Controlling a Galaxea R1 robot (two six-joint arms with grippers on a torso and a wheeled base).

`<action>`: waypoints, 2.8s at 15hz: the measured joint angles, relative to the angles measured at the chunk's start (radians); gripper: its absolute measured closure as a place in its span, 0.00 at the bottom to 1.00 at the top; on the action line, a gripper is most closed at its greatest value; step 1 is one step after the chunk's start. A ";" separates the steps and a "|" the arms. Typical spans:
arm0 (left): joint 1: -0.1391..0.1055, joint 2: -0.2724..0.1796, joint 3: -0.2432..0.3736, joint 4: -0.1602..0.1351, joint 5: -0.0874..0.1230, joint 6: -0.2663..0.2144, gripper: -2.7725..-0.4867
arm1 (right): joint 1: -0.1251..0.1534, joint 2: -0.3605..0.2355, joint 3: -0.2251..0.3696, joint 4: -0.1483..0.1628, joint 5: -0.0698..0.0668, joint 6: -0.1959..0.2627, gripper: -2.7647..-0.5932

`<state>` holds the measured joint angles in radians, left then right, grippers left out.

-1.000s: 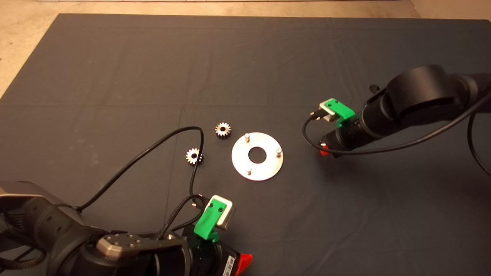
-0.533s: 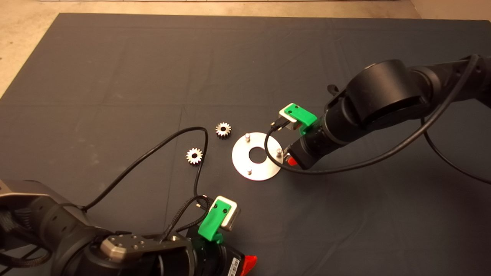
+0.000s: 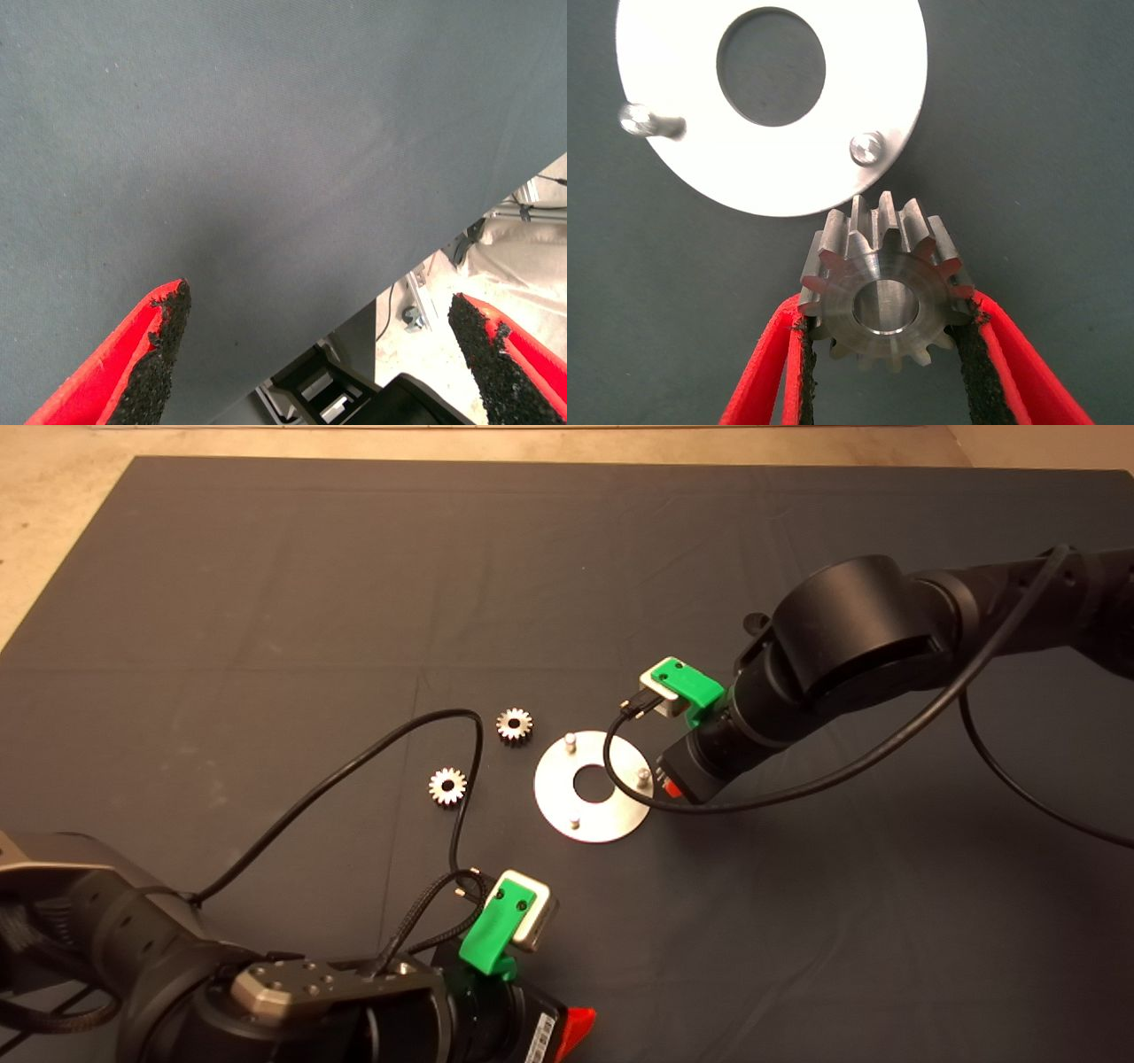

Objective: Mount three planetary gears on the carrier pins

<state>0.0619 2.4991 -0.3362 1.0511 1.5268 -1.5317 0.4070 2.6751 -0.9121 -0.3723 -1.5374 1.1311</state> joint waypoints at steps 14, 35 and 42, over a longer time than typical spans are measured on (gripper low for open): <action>-0.005 -0.003 0.000 0.000 0.000 0.000 0.31 | -0.013 0.082 -0.139 0.000 0.003 -0.005 0.87; -0.005 -0.002 0.000 0.000 0.000 0.000 0.31 | -0.062 0.082 -0.205 0.000 0.003 -0.057 0.87; -0.005 -0.003 0.000 0.000 0.000 0.000 0.31 | -0.067 0.085 -0.217 0.001 0.004 -0.068 0.87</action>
<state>0.0570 2.4964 -0.3362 1.0511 1.5272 -1.5317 0.3404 2.7600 -1.1296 -0.3717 -1.5332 1.0632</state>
